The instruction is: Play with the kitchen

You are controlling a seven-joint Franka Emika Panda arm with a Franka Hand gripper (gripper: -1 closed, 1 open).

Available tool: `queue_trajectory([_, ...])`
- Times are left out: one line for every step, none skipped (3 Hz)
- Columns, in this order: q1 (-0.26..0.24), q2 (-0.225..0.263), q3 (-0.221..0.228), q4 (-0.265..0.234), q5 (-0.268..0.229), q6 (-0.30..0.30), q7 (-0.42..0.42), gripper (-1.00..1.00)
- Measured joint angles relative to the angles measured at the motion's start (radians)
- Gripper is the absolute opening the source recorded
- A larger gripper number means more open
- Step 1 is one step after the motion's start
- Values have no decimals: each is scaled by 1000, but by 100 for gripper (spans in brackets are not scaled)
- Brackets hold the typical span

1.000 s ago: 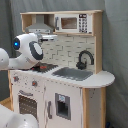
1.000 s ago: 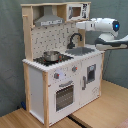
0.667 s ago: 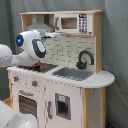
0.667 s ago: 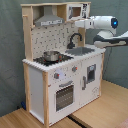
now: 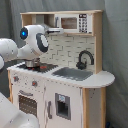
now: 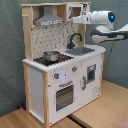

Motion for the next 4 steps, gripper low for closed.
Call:
queue_trajectory([-29,47,19,70,-1,-44,-31,100])
queue_trajectory([-76,90,67,131,-1,-73,-49,100])
queue_trajectory([1,51,86,136,5,-63,8,100])
queue_trajectory([64,22,81,59,6,-19,46,100])
